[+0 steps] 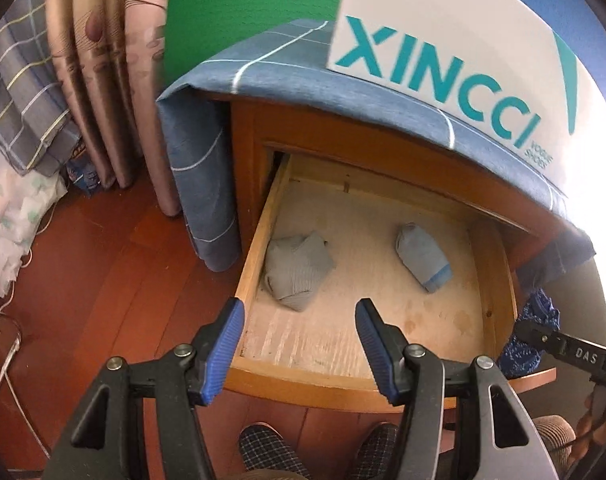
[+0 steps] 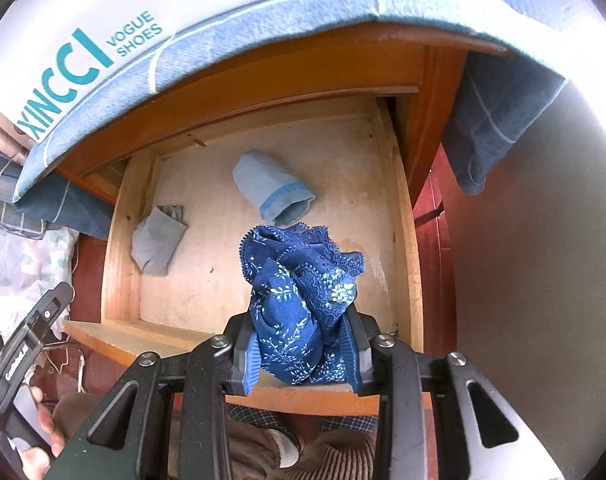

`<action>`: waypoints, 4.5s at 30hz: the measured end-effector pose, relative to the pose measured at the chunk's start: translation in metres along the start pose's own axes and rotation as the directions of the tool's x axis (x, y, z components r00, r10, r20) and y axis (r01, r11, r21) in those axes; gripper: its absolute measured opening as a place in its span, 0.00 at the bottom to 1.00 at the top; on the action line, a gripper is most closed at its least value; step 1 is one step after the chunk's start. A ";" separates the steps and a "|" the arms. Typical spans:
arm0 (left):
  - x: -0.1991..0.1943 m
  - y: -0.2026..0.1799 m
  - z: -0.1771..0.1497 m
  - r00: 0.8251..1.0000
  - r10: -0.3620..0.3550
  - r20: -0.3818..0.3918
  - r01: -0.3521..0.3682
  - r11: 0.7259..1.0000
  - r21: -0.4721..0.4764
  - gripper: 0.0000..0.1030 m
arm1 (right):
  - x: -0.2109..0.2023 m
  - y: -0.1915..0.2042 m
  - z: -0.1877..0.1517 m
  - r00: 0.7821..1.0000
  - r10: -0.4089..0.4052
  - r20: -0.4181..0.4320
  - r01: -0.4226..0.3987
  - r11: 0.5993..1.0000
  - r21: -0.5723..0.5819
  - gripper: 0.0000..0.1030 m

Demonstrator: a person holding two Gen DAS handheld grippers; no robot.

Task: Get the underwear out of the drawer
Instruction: 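Withdraw the left tool back in front of the drawer, then carry the navy floral underwear with the right tool over the shoe box and release it, then move the right tool down into the drawer toward the light blue sock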

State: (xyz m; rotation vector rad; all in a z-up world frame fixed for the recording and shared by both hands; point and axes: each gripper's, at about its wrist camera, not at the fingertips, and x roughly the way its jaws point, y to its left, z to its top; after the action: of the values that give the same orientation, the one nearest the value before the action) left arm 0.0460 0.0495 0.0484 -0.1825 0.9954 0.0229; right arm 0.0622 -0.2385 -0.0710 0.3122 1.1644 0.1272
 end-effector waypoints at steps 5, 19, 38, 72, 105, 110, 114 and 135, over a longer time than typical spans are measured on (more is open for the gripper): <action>0.002 0.005 0.002 1.000 -0.009 -0.009 0.009 1.000 -0.023 0.57 | -0.018 0.005 0.004 1.000 0.003 0.016 -0.002 0.999 -0.036 0.30; 0.003 0.013 0.001 1.000 -0.025 -0.007 0.024 0.997 -0.068 0.57 | -0.121 0.033 0.039 0.989 0.065 0.136 -0.044 0.988 -0.148 0.30; 0.004 0.016 0.001 0.999 -0.035 -0.009 0.034 0.996 -0.086 0.57 | -0.238 0.085 0.157 0.923 0.070 0.379 0.006 0.981 -0.195 0.30; 0.011 0.014 0.000 1.000 -0.017 -0.021 0.016 0.997 -0.069 0.57 | -0.102 0.093 0.209 0.971 -0.106 0.216 0.150 0.968 -0.199 0.35; 0.001 0.037 0.000 1.000 -0.008 0.021 0.012 0.980 -0.201 0.57 | -0.150 0.118 0.076 0.948 0.137 0.287 0.041 0.842 -0.538 0.51; -0.002 0.043 0.000 0.999 0.008 0.039 0.002 0.972 -0.233 0.57 | -0.110 0.121 0.040 0.970 0.121 0.211 0.040 0.778 -0.627 0.51; -0.005 0.053 -0.001 0.999 0.011 0.033 -0.001 0.958 -0.286 0.57 | -0.064 0.123 0.025 0.988 0.072 0.137 0.040 0.737 -0.675 0.48; -0.001 0.071 -0.001 0.999 0.012 0.040 0.003 0.937 -0.349 0.57 | 0.103 0.110 0.033 0.984 -0.164 0.066 0.145 0.535 -0.832 0.42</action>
State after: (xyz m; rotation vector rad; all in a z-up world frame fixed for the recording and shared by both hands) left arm 0.0374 0.1196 0.0391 -0.5037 0.9442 0.2086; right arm 0.1396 -0.1132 -0.1166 -0.6674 1.0171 0.5184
